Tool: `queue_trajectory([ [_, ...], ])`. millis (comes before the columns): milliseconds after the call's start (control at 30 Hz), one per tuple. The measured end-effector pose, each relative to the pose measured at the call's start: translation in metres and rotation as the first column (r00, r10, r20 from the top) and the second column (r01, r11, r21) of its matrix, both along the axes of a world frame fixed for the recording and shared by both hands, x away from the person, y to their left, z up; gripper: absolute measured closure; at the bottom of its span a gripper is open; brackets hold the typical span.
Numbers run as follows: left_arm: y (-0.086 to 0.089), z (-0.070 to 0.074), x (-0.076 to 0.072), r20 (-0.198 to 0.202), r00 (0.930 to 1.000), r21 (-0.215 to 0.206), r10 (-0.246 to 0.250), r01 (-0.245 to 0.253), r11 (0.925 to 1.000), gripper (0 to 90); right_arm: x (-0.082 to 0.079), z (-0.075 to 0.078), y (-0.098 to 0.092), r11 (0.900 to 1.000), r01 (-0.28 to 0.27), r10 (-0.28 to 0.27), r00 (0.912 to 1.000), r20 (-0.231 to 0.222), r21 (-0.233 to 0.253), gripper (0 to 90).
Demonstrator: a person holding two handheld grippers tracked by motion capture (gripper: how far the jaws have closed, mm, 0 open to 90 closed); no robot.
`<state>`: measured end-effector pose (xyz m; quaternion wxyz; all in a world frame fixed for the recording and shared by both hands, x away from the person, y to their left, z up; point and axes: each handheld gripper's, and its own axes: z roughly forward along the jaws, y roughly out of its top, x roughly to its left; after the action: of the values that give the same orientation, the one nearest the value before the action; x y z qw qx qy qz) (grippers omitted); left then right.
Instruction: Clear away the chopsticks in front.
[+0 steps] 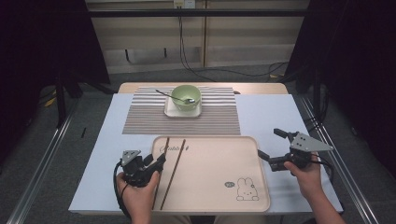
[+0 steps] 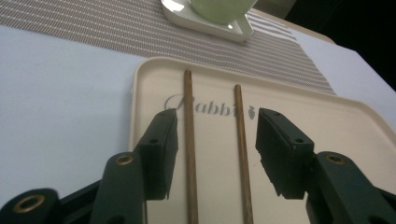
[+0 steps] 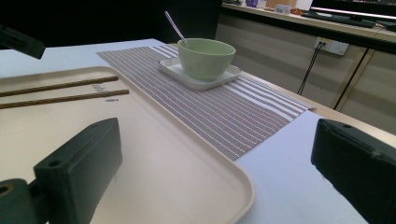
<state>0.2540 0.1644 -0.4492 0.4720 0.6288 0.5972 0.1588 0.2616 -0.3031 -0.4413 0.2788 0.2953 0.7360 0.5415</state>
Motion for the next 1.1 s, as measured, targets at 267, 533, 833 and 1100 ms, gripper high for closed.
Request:
queue_trajectory([
  [267,0.001,0.004,0.021,0.019,0.9996,-0.022,-0.020,0.021,0.9995,33.7,0.001,0.000,0.001,1.000,0.004,-0.004,1.0000,-0.005,0.008,1.4],
  [533,0.005,0.008,0.040,0.031,0.9990,-0.054,-0.034,0.035,0.9979,24.6,0.002,-0.001,0.002,1.000,0.012,-0.012,0.9999,-0.006,0.017,1.5],
  [833,0.007,0.018,0.056,0.054,0.9975,-0.069,-0.045,0.049,0.9964,21.2,0.000,-0.001,0.000,1.000,0.019,-0.019,0.9998,0.000,0.007,1.5],
  [1100,0.007,0.021,0.074,0.045,0.9982,-0.064,-0.040,0.042,0.9971,20.1,0.002,0.000,-0.001,1.000,0.019,-0.019,0.9998,-0.002,0.004,1.5],
])
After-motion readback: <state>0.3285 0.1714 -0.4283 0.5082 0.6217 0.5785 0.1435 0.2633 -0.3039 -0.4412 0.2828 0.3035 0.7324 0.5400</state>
